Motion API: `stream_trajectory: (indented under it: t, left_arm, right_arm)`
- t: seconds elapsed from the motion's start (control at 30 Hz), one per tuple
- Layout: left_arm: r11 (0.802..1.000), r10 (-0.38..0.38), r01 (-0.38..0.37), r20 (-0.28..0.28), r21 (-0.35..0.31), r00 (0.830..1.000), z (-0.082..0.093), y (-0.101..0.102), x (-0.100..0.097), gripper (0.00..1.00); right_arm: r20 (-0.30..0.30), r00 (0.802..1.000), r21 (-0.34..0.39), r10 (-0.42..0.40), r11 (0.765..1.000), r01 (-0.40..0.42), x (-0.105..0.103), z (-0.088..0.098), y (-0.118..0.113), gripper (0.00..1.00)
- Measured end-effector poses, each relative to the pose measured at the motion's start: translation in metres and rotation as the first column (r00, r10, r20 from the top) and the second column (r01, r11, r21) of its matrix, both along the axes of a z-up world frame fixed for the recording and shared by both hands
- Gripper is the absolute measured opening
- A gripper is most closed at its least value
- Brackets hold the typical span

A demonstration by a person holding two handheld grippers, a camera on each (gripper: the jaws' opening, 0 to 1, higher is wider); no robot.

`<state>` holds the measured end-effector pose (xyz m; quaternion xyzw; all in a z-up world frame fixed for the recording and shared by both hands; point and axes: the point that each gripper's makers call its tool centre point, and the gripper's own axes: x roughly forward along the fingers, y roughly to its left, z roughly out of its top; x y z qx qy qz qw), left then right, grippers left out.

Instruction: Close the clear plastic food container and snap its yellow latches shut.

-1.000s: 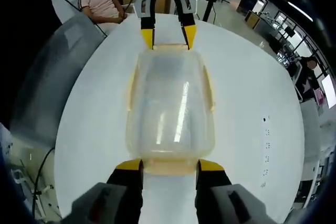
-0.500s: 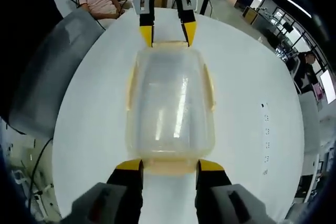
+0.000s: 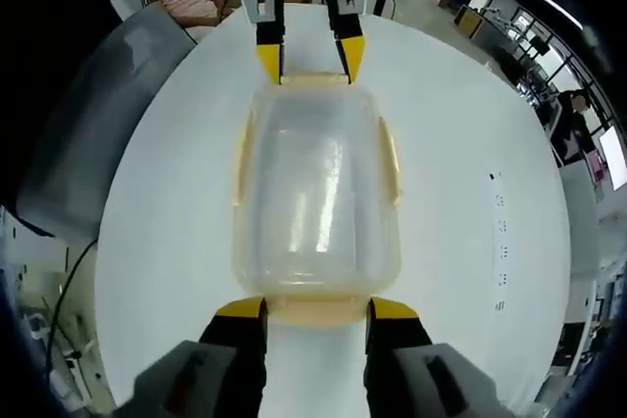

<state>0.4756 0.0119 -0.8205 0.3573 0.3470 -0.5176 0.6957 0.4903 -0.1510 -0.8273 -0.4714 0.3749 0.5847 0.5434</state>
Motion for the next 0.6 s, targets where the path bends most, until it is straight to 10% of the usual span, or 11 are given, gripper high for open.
stream_trajectory:
  t: [0.6]
  left_arm:
    - [0.999,-0.047,0.048,-0.072,0.012,0.996,-0.009,0.009,-0.01,0.36]
  right_arm:
    - [-0.083,0.996,0.04,-0.013,0.999,0.016,-0.024,-0.006,0.008,0.36]
